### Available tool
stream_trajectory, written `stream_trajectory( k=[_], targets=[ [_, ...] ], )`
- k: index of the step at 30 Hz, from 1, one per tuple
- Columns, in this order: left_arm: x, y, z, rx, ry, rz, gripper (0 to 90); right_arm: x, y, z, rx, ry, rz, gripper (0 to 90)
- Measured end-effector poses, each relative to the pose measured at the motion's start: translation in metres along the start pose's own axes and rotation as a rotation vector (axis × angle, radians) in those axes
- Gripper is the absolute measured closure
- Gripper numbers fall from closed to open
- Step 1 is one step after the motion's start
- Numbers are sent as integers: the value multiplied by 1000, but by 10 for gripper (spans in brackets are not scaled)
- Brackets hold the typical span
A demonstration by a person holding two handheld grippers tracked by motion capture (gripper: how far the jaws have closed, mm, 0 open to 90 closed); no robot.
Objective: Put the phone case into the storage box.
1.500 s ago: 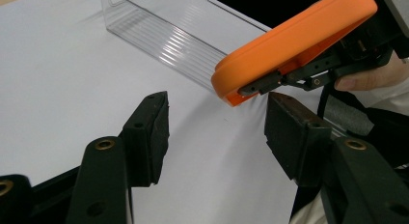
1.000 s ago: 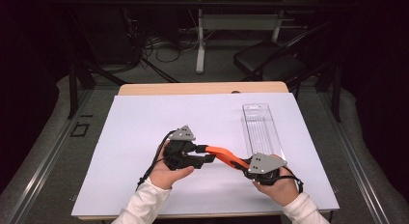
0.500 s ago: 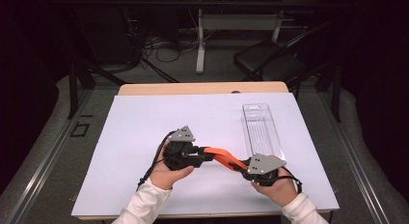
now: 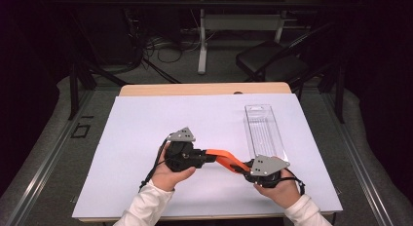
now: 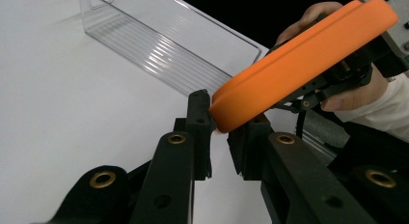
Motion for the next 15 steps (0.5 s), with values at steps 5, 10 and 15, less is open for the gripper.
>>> stream_trajectory(
  k=[5,10,15],
  targets=[
    [0,0,0,4,-9,-58,803,0,0,0,2,3,0,873],
    [1,-1,1,-1,-5,-86,806,0,-1,0,5,1,3,872],
    [0,0,1,-6,-2,-112,811,0,-1,0,7,1,6,872]
  ],
)
Point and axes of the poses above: each handheld gripper's, and its own axes: z roughly forward along the jaws, y roughly out of its top, x roughly to its left, the point moved 6 cm from there along z, roughly forward along the jaws
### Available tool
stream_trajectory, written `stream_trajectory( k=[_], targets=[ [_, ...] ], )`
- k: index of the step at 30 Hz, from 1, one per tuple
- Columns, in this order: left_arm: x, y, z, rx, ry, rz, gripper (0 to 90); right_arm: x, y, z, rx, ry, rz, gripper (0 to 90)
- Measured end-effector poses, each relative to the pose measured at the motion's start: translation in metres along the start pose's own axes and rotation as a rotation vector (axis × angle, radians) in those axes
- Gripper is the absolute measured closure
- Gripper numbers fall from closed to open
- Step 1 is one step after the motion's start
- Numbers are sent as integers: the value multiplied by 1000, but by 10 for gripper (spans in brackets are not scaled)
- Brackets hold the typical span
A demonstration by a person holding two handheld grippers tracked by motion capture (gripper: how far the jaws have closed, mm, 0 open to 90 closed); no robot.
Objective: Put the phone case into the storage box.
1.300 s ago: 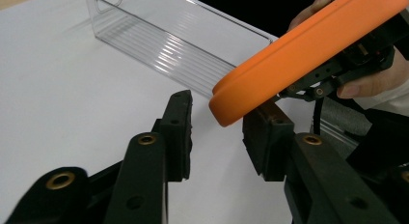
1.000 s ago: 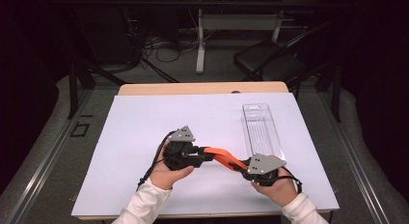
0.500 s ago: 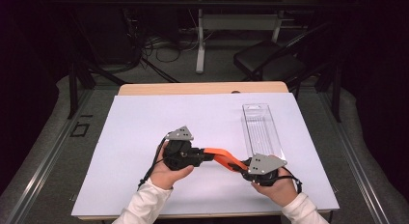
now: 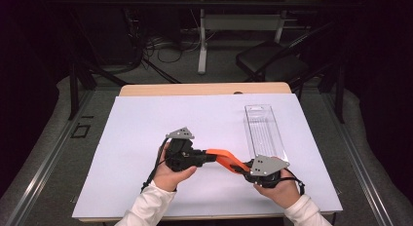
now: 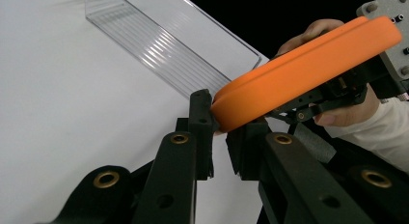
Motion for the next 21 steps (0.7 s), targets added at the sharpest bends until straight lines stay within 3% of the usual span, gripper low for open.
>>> stream_trajectory(
  k=[21],
  targets=[
    [2,-1,0,-1,14,-82,824,1,0,2,-5,9,34,854]
  ],
)
Point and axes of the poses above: each handheld gripper's, and its own axes: z roughly forward along the jaws, y roughly out of its top, x roughly to its left, the point moved 6 cm from there along z, roughly forward along the jaws
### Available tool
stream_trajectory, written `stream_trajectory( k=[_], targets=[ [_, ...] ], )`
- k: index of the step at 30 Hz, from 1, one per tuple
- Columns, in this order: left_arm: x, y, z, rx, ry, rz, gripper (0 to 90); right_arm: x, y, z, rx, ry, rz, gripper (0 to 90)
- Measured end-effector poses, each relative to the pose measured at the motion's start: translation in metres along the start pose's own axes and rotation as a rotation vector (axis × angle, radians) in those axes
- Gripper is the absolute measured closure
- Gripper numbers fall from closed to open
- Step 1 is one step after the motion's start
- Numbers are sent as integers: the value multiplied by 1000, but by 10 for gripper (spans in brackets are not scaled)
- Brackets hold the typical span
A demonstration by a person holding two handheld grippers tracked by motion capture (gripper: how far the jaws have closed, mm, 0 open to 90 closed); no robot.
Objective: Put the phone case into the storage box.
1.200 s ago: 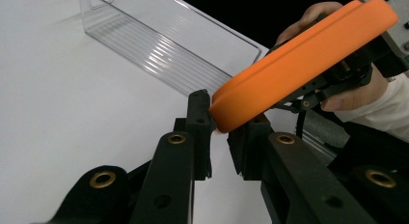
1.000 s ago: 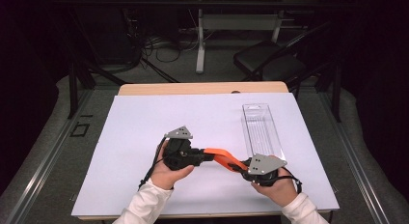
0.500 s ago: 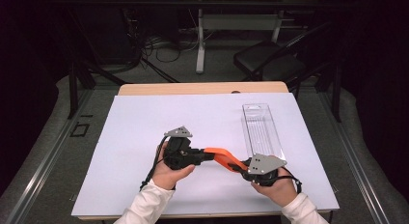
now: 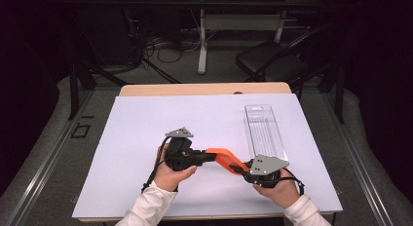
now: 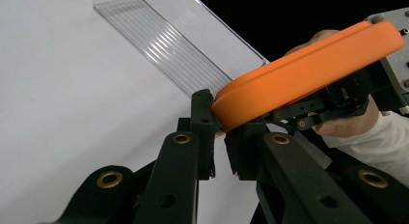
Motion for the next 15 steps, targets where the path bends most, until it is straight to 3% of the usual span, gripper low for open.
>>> stream_trajectory(
  k=[15],
  targets=[
    [5,0,0,12,14,-45,832,-1,-2,2,10,-11,36,749]
  ],
)
Point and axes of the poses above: each handheld gripper's, and its own axes: z roughly forward along the jaws, y roughly out of its top, x roughly to its left, the point moved 6 cm from there along z, roughly forward along the jaws
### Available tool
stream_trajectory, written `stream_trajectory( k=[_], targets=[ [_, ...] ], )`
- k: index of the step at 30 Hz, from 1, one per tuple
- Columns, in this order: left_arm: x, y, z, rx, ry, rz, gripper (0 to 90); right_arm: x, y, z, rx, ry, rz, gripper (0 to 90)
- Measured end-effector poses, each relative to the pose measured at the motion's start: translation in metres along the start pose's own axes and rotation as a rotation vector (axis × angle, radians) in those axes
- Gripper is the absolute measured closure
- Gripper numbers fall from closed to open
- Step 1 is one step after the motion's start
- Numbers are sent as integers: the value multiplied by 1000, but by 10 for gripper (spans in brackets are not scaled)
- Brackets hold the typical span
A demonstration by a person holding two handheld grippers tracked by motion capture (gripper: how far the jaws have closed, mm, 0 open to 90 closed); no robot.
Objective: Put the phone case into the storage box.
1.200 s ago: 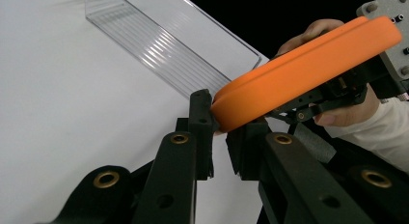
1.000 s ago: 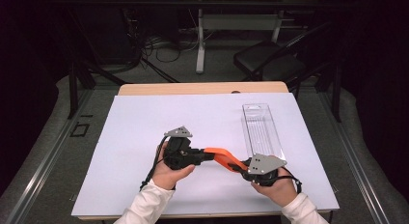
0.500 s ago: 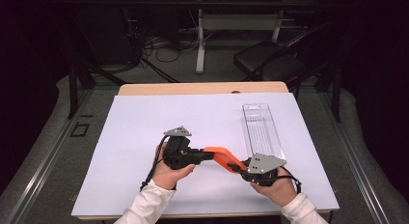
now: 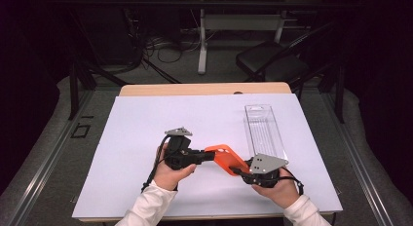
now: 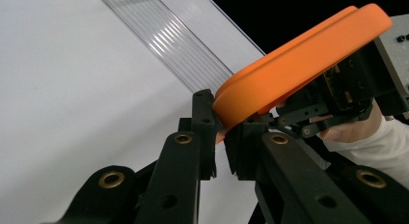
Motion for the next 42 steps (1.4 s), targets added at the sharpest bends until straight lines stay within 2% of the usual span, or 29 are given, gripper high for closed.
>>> stream_trajectory(
  k=[12,16,24,30,33,42],
  targets=[
    [7,0,-1,22,31,-31,832,-3,-2,2,7,-21,16,646],
    [10,1,-2,30,57,-34,832,-4,-4,2,14,-35,15,617],
    [16,7,-5,45,92,-65,831,-9,-2,-2,-18,-70,20,552],
    [22,10,-6,72,124,-76,830,-13,1,-6,-43,-99,30,529],
    [26,12,-8,83,134,-96,830,-14,2,-8,-53,-108,28,525],
    [32,20,-11,124,193,-99,829,-20,3,-13,-60,-131,28,506]
  ],
)
Point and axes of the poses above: each handheld gripper's, and its own axes: z roughly forward along the jaws, y roughly out of its top, x roughly to its left, the point moved 6 cm from there along z, roughly forward along the jaws
